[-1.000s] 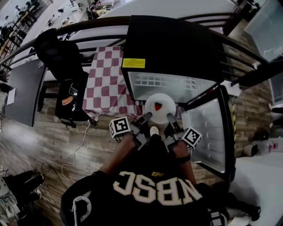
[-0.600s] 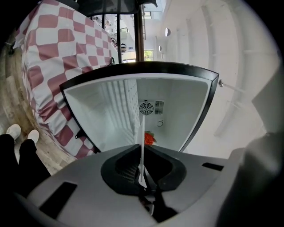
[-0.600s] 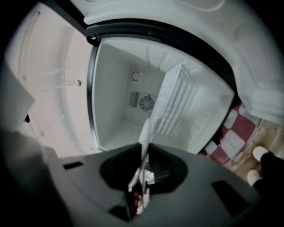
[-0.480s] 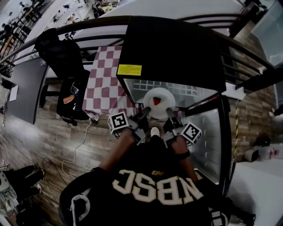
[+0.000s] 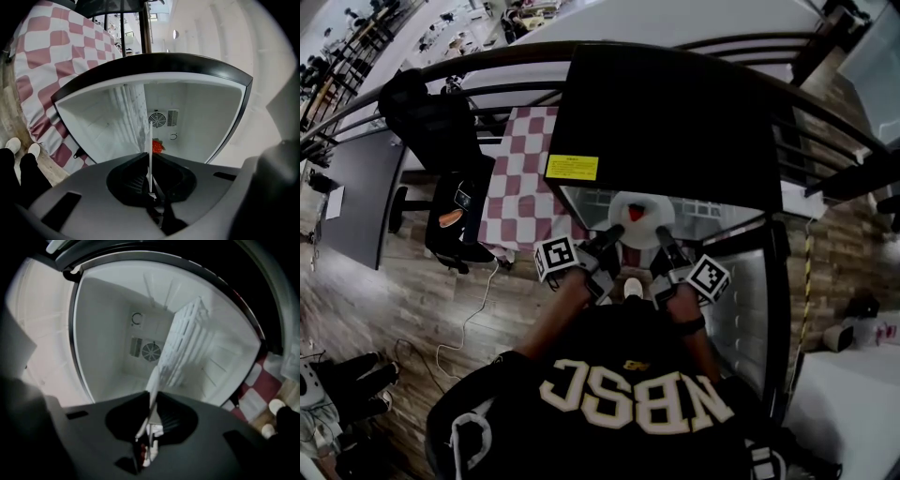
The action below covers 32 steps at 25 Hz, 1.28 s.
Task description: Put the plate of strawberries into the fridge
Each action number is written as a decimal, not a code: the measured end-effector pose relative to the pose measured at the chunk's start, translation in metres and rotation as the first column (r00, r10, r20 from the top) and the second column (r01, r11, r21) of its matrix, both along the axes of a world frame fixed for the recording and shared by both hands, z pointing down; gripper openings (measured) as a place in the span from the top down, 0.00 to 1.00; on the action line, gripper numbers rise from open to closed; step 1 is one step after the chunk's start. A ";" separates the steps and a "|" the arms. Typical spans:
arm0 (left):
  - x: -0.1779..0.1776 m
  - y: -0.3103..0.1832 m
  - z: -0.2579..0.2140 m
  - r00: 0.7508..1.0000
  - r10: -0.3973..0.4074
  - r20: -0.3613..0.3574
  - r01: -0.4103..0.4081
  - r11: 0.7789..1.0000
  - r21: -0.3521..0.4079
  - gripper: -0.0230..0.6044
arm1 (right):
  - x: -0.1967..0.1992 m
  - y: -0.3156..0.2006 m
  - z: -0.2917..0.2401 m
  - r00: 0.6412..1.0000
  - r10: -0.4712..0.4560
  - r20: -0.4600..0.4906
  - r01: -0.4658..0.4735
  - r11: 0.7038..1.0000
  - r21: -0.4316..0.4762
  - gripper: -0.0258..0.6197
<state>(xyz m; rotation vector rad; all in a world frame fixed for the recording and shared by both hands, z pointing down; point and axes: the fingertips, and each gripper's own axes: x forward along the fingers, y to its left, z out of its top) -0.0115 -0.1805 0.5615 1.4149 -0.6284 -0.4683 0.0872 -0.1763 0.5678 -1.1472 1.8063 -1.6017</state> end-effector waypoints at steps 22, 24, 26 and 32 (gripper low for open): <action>0.011 -0.036 0.020 1.000 -0.029 0.008 0.029 0.999 -0.024 0.91 | 0.011 -0.038 0.013 0.998 -0.012 -0.055 0.010 1.000 -0.025 0.89; 0.012 -0.039 0.020 0.999 -0.036 0.007 0.036 0.999 -0.023 0.91 | 0.012 -0.040 0.013 0.998 -0.016 -0.056 0.015 1.000 -0.021 0.89; 0.011 -0.040 0.022 0.999 -0.043 0.007 0.044 0.999 -0.026 0.91 | 0.012 -0.043 0.013 0.998 -0.029 -0.063 0.029 1.000 0.003 0.89; 0.011 -0.042 0.021 0.997 -0.073 -0.016 0.073 0.997 -0.034 0.91 | 0.011 -0.040 0.013 0.996 -0.037 -0.078 0.036 0.999 -0.013 0.89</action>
